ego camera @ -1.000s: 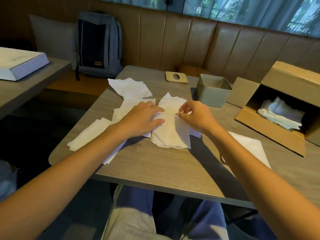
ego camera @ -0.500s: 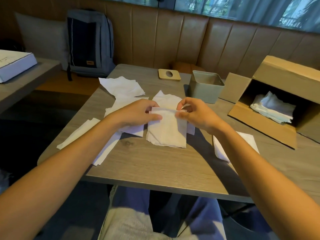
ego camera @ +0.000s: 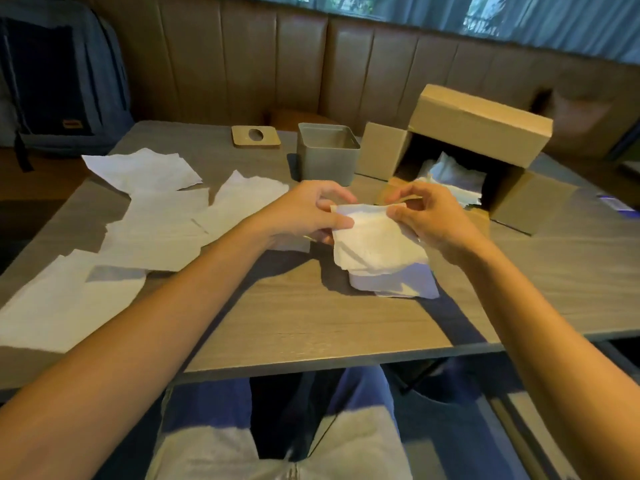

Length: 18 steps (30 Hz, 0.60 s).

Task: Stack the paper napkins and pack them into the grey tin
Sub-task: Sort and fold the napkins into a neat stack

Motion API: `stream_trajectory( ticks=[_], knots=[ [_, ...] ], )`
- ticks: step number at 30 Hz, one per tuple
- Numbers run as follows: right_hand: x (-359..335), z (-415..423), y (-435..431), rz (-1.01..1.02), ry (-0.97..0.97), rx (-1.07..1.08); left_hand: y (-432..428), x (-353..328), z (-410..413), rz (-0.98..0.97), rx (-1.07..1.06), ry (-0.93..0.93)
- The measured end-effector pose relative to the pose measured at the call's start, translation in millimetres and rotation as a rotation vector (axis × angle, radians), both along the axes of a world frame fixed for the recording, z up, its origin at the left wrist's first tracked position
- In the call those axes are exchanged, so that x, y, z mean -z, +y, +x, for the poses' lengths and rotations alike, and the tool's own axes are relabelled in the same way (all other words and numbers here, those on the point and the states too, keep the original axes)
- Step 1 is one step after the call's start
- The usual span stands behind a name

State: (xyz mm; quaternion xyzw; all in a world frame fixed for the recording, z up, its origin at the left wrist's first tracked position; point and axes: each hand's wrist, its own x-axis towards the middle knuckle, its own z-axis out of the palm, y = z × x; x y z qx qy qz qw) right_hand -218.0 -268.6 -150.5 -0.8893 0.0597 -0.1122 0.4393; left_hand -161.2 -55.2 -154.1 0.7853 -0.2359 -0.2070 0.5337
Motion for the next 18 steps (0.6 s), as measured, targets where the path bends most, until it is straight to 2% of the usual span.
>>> stream_trajectory(
  ticks=[2, 5, 8, 14, 16, 18],
  knots=[
    [9.8, -6.8, -12.2, -0.037, 0.026, 0.043, -15.6, 7.9, -2.5, 0.05, 0.014, -0.05],
    [27.7, -10.6, -24.7, -0.198, 0.028, 0.076, -30.0, 18.6, -6.4, 0.16, -0.008, -0.184],
    [42.5, -12.8, -29.1, -0.317, 0.013, 0.091, -36.0, 23.8, -8.3, 0.212, -0.027, -0.237],
    [52.1, -16.2, -30.1, -0.442, -0.055, 0.066, -36.9, 32.0, -8.4, 0.333, -0.041, -0.384],
    [53.9, -14.9, -29.5, -0.509, -0.065, 0.073, -38.0, 29.9, -12.5, 0.385, -0.042, -0.556],
    [55.2, -15.6, -28.0, -0.626, -0.164, 0.073, -39.1, 27.2, -18.6, 0.393, 0.074, -0.75]
  ],
)
